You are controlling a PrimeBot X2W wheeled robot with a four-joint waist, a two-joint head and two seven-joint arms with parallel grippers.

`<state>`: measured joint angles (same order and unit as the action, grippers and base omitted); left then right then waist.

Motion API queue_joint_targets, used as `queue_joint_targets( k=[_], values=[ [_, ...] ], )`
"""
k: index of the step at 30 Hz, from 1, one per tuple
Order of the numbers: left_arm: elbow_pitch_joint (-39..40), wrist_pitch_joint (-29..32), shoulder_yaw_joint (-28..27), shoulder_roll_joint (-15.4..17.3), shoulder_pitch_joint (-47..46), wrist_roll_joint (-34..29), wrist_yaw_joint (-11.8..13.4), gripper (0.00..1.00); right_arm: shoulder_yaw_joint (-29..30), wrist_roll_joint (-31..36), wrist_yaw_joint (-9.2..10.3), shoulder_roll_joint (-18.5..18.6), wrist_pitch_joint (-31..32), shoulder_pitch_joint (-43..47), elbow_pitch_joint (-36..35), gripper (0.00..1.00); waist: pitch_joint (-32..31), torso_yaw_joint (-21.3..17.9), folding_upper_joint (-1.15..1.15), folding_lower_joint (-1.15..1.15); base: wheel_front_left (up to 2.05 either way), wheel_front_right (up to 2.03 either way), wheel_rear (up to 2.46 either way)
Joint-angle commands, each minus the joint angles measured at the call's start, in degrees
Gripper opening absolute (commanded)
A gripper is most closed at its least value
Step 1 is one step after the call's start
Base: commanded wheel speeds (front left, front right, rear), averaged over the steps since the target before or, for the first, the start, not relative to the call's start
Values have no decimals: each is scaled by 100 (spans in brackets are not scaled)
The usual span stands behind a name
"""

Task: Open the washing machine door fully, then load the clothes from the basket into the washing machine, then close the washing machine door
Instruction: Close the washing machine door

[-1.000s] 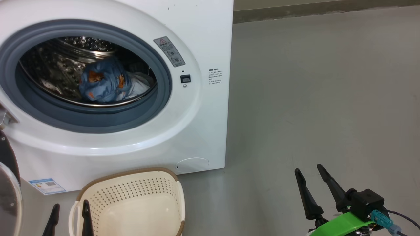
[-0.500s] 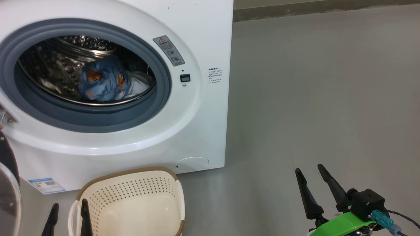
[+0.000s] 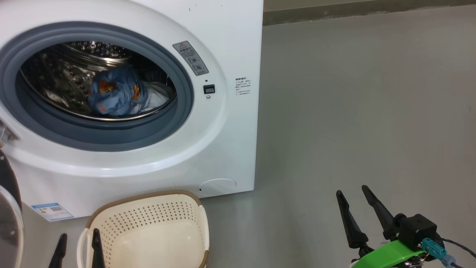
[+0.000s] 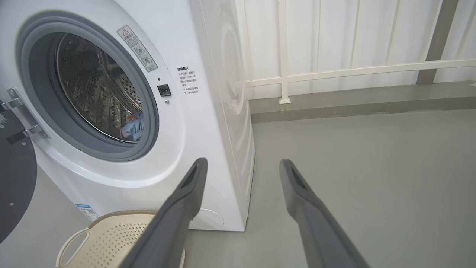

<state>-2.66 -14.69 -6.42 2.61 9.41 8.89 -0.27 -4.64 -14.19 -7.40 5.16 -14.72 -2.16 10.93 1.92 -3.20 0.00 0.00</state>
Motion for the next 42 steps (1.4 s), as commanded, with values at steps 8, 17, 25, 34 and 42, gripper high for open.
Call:
queue_joint_targets(
  k=[8, 17, 25, 34, 42],
  values=[
    [109, -30, -217, 27, -238, 44, -8, 100, -91, 28, -9, 22, -28, -158, -192, 100, 13, 31, 0, 0, 0, 0, 0],
    [99, -30, -248, 27, -253, 92, -11, 100, -90, 17, -9, 13, -28, -155, -206, 100, 30, 42, 0, 0, 0, 0, 0],
    [71, -30, -285, 27, -266, 84, -19, 100, -94, 7, -9, 6, -28, -161, -192, 100, 13, 35, 0, 0, -12, 12, 0],
    [27, -30, -287, 27, -271, 80, -19, 100, -89, 3, -9, 15, -28, -131, -165, 100, -36, 42, 0, 0, -112, 112, 0],
    [24, -30, -287, 27, -290, 70, -14, 100, -55, -4, -9, 32, -28, -107, -160, 100, -49, 59, 0, 0, -206, 206, 0]
  ],
)
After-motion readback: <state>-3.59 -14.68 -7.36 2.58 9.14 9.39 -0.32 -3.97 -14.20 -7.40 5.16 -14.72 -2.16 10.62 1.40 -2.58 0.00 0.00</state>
